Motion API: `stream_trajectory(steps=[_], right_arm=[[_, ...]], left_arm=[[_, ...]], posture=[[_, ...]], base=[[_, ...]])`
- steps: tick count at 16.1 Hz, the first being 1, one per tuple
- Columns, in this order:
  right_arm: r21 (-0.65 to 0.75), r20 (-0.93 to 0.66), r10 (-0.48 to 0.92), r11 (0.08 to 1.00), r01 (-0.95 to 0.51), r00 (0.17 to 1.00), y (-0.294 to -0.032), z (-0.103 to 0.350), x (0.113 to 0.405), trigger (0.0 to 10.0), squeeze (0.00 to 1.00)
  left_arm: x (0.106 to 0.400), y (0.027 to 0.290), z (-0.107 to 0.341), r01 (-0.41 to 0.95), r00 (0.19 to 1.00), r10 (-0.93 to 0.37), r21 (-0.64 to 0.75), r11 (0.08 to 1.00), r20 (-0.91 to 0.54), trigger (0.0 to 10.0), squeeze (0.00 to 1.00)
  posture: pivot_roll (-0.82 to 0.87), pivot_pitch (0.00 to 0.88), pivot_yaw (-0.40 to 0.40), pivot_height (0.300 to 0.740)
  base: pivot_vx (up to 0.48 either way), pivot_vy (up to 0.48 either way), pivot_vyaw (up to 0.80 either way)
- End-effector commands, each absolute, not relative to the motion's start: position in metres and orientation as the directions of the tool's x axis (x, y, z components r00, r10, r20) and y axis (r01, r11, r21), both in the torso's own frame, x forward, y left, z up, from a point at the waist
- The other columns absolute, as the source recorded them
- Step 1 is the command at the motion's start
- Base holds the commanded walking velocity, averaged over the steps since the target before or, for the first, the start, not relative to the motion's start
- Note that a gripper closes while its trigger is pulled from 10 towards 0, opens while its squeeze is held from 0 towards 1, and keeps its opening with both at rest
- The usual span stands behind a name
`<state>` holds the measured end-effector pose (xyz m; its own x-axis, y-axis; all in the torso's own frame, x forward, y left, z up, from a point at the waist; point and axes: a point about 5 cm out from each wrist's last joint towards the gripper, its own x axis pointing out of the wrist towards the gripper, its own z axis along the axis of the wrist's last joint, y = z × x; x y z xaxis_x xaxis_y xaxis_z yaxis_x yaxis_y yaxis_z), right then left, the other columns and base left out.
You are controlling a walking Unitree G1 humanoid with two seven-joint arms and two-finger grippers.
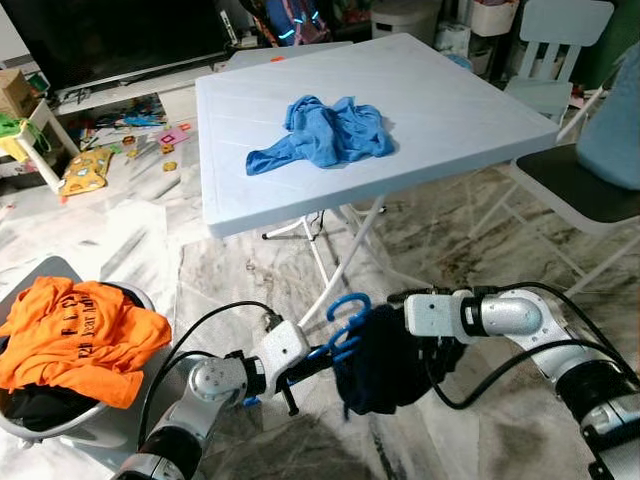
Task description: Hang hanger
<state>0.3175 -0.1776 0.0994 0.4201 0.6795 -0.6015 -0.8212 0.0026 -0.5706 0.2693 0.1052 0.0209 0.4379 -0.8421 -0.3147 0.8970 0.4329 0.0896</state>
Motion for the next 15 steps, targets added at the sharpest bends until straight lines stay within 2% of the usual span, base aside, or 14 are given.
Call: stream_trajectory(steps=[1, 6, 8, 9, 10, 11, 12, 15], right_arm=[[-0.586, -0.599, 0.681, -0.015, -0.810, 0.421, -0.172, 0.097, 0.318, 10.0, 1.00], [-0.644, -0.547, 0.675, 0.039, -0.764, 0.495, -0.169, 0.099, 0.325, 10.0, 1.00], [-0.641, -0.554, 0.670, 0.036, -0.767, 0.494, -0.170, 0.097, 0.325, 10.0, 1.00], [-0.654, -0.549, 0.665, 0.035, -0.755, 0.506, -0.171, 0.100, 0.326, 10.0, 0.91], [-0.672, -0.542, 0.659, 0.034, -0.740, 0.522, -0.172, 0.103, 0.329, 10.0, 0.76], [-0.696, -0.520, 0.653, 0.050, -0.716, 0.551, -0.173, 0.109, 0.334, 10.0, 0.02], [-0.715, -0.487, 0.647, 0.091, -0.693, 0.587, -0.175, 0.116, 0.339, 10.0, 0.00], [-0.734, -0.465, 0.611, 0.138, -0.665, 0.640, -0.183, 0.119, 0.344, 10.0, 0.00]], left_arm=[[0.277, 0.111, 0.031, 0.865, 0.500, -0.826, 0.112, 0.489, -0.260, 0.0, 0.00], [0.279, 0.112, 0.032, 0.850, 0.525, -0.816, 0.091, 0.519, -0.242, 0.0, 0.00], [0.278, 0.113, 0.031, 0.847, 0.528, -0.812, 0.085, 0.525, -0.249, 0.0, 0.00], [0.277, 0.114, 0.030, 0.846, 0.529, -0.810, 0.084, 0.527, -0.253, 0.0, 0.00], [0.277, 0.114, 0.029, 0.844, 0.532, -0.808, 0.078, 0.531, -0.254, 0.0, 0.00], [0.277, 0.115, 0.028, 0.838, 0.540, -0.802, 0.074, 0.541, -0.256, 0.0, 0.00], [0.277, 0.117, 0.027, 0.830, 0.552, -0.793, 0.074, 0.553, -0.260, 0.0, 0.00], [0.280, 0.120, 0.028, 0.797, 0.596, -0.765, 0.063, 0.601, -0.245, 0.0, 0.00]], posture=[[-0.13, 0.000, 0.098, 0.740], [-0.13, 0.000, 0.111, 0.740], [-0.13, 0.000, 0.114, 0.740], [-0.13, 0.000, 0.117, 0.740], [-0.13, 0.000, 0.117, 0.740], [-0.13, 0.000, 0.117, 0.740], [-0.13, 0.000, 0.120, 0.740], [-0.13, 0.000, 0.119, 0.740]], base=[[0.000, 0.000, 0.00], [0.000, 0.000, 0.00], [0.000, 0.000, 0.00], [0.000, 0.000, 0.00], [0.000, 0.000, 0.00], [0.000, 0.000, 0.00], [0.000, 0.000, 0.00], [0.000, 0.000, 0.00]])
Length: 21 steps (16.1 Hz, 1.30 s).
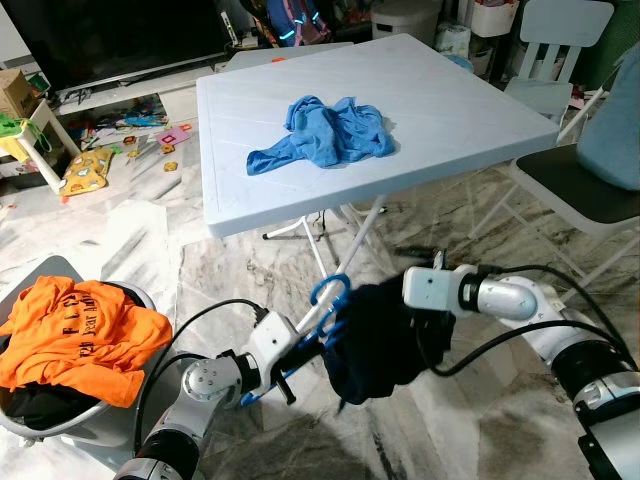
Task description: Hang hanger
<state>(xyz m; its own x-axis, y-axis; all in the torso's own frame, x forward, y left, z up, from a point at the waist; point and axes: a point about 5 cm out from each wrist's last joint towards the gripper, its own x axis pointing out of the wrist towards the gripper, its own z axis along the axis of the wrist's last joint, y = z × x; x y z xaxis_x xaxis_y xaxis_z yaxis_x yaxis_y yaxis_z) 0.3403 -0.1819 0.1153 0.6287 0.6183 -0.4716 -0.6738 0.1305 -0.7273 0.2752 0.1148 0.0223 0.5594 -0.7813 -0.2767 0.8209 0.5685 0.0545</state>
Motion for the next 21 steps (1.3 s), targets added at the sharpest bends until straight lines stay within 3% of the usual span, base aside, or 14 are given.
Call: stream_trajectory(steps=[1, 5, 8, 11, 12, 17, 18, 19, 21], right_arm=[[-0.736, -0.459, 0.604, 0.152, -0.660, 0.651, -0.184, 0.119, 0.344, 10.0, 0.00], [-0.669, -0.444, 0.560, 0.312, -0.675, 0.699, -0.197, 0.112, 0.344, 10.0, 0.00], [-0.500, -0.496, 0.597, 0.398, -0.769, 0.631, -0.188, 0.078, 0.324, 10.0, 0.00], [-0.381, -0.472, 0.626, 0.490, -0.784, 0.621, -0.176, 0.063, 0.315, 10.0, 0.00], [-0.316, -0.444, 0.630, 0.556, -0.769, 0.638, -0.164, 0.056, 0.312, 10.0, 0.00], [-0.269, -0.402, 0.524, 0.716, -0.644, 0.751, -0.137, 0.041, 0.313, 10.0, 0.00], [-0.264, -0.395, 0.493, 0.748, -0.609, 0.776, -0.135, 0.041, 0.315, 7.5, 0.00], [-0.259, -0.385, 0.454, 0.783, -0.566, 0.803, -0.136, 0.042, 0.318, 0.0, 0.00], [-0.250, -0.350, 0.381, 0.843, -0.477, 0.856, -0.143, 0.049, 0.327, 0.0, 0.00]], left_arm=[[0.280, 0.121, 0.028, 0.790, 0.605, -0.758, 0.061, 0.610, -0.243, 0.0, 0.00], [0.287, 0.126, 0.030, 0.719, 0.680, -0.695, 0.029, 0.694, -0.231, 0.0, 0.00], [0.294, 0.120, 0.036, 0.699, 0.700, -0.690, -0.020, 0.715, -0.184, 0.0, 0.00], [0.295, 0.114, 0.040, 0.715, 0.686, -0.708, -0.023, 0.698, -0.169, 0.0, 0.00], [0.296, 0.109, 0.043, 0.728, 0.673, -0.723, -0.034, 0.685, -0.154, 0.0, 0.00], [0.293, 0.103, 0.046, 0.754, 0.645, -0.752, -0.049, 0.655, -0.132, 0.0, 0.00], [0.293, 0.102, 0.046, 0.755, 0.643, -0.754, -0.050, 0.653, -0.132, 0.0, 0.00], [0.293, 0.102, 0.046, 0.756, 0.642, -0.755, -0.051, 0.652, -0.132, 0.0, 0.00], [0.292, 0.103, 0.047, 0.755, 0.643, -0.755, -0.054, 0.653, -0.132, 0.0, 0.00]], posture=[[-0.13, 0.000, 0.119, 0.740], [-0.13, 0.000, 0.119, 0.740], [-0.13, 0.000, 0.119, 0.740], [-0.14, 0.000, 0.122, 0.740], [-0.14, 0.000, 0.124, 0.740], [-0.13, 0.000, 0.123, 0.740], [-0.13, 0.000, 0.120, 0.740], [-0.13, 0.000, 0.118, 0.740], [-0.13, 0.000, 0.114, 0.740]], base=[[0.000, 0.000, 0.00], [0.000, 0.000, 0.00], [0.000, 0.000, 0.00], [0.000, 0.000, 0.00], [0.000, 0.000, 0.00], [0.000, 0.000, 0.00], [0.000, 0.000, 0.00], [0.000, 0.000, 0.00], [0.000, 0.000, 0.00]])
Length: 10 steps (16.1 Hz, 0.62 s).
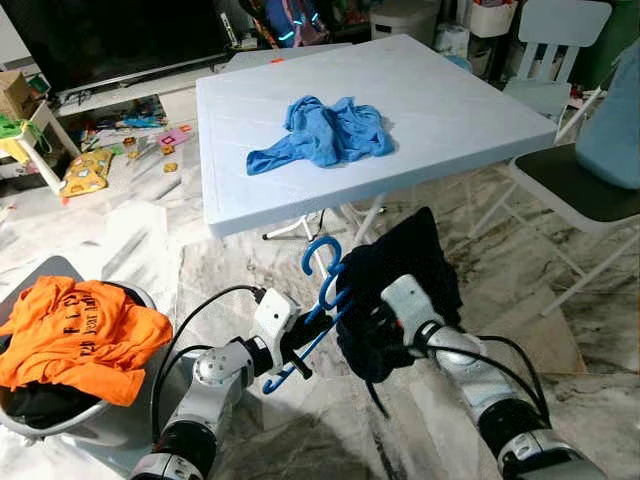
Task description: Hang hanger
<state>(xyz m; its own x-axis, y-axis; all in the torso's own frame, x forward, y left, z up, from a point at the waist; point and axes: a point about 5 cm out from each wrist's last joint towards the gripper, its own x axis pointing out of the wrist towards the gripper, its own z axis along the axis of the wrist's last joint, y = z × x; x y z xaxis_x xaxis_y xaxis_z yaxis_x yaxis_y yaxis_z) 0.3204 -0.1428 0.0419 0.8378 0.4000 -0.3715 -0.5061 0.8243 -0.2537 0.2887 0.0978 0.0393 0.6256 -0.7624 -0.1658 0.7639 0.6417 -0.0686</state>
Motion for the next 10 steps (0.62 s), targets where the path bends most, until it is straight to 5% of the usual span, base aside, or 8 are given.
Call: stream_trajectory(steps=[1, 10], right_arm=[[-0.253, -0.340, 0.373, 0.848, -0.465, 0.864, -0.146, 0.052, 0.329, 0.0, 0.00], [-0.220, -0.313, 0.234, 0.925, -0.309, 0.921, -0.167, 0.055, 0.334, 0.0, 0.00]], left_arm=[[0.292, 0.104, 0.047, 0.754, 0.644, -0.753, -0.054, 0.654, -0.133, 0.0, 0.00], [0.295, 0.103, 0.047, 0.752, 0.646, -0.751, -0.054, 0.657, -0.140, 0.0, 0.00]], posture=[[-0.13, 0.000, 0.113, 0.740], [-0.13, 0.000, 0.107, 0.740]], base=[[0.000, 0.000, 0.00], [0.000, 0.000, 0.00]])
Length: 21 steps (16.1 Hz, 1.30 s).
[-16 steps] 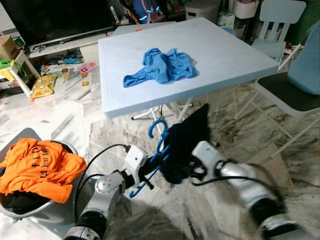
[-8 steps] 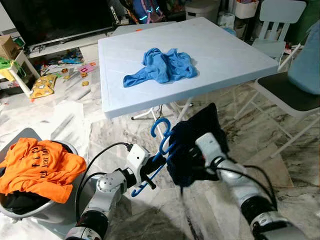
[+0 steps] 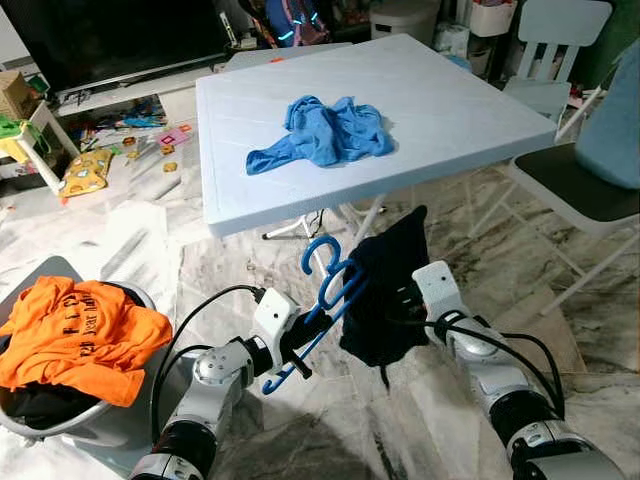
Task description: Hang hanger
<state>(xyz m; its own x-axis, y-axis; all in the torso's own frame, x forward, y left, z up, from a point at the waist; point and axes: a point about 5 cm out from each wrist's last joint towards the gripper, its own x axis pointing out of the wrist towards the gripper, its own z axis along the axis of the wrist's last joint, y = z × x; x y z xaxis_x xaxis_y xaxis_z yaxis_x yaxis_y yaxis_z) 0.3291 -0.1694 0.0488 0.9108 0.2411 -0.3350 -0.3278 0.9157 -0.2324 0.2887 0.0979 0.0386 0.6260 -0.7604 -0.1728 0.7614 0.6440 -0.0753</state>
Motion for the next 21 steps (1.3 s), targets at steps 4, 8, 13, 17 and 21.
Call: stream_trajectory(steps=[4, 8, 13, 17, 21], right_arm=[[-0.174, -0.252, 0.196, 0.954, -0.244, 0.948, -0.171, 0.065, 0.340, 0.0, 0.00], [-0.075, -0.142, 0.146, 0.985, -0.158, 0.979, -0.175, 0.089, 0.352, 0.0, 0.00], [0.007, 0.015, 0.086, 0.996, -0.086, 0.996, -0.164, 0.130, 0.373, 0.0, 0.00], [-0.103, -0.002, -0.042, 0.994, 0.042, 0.999, -0.166, 0.135, 0.380, 0.0, 0.00], [-0.203, -0.094, -0.280, 0.945, 0.257, 0.955, -0.201, 0.121, 0.376, 0.0, 0.00]], left_arm=[[0.294, 0.101, 0.046, 0.755, 0.643, -0.751, -0.038, 0.654, -0.147, 0.0, 0.00], [0.280, 0.110, 0.026, 0.731, 0.662, -0.708, 0.001, 0.683, -0.246, 0.0, 0.00], [0.255, 0.116, 0.006, 0.796, 0.568, -0.739, 0.011, 0.606, -0.364, 0.0, 0.00], [0.243, 0.124, 0.002, 0.809, 0.548, -0.746, 0.012, 0.588, -0.378, 0.0, 0.00], [0.232, 0.137, 0.008, 0.788, 0.578, -0.758, -0.035, 0.614, -0.301, 0.0, 0.00]], posture=[[-0.13, 0.000, 0.103, 0.740], [-0.13, 0.000, 0.100, 0.740], [-0.12, 0.000, 0.096, 0.740], [-0.11, 0.000, 0.096, 0.740], [-0.07, 0.000, 0.087, 0.740]], base=[[0.000, 0.000, 0.00], [0.000, 0.000, 0.00], [0.000, 0.000, 0.00], [0.000, 0.000, 0.00], [0.000, 0.000, 0.00]])
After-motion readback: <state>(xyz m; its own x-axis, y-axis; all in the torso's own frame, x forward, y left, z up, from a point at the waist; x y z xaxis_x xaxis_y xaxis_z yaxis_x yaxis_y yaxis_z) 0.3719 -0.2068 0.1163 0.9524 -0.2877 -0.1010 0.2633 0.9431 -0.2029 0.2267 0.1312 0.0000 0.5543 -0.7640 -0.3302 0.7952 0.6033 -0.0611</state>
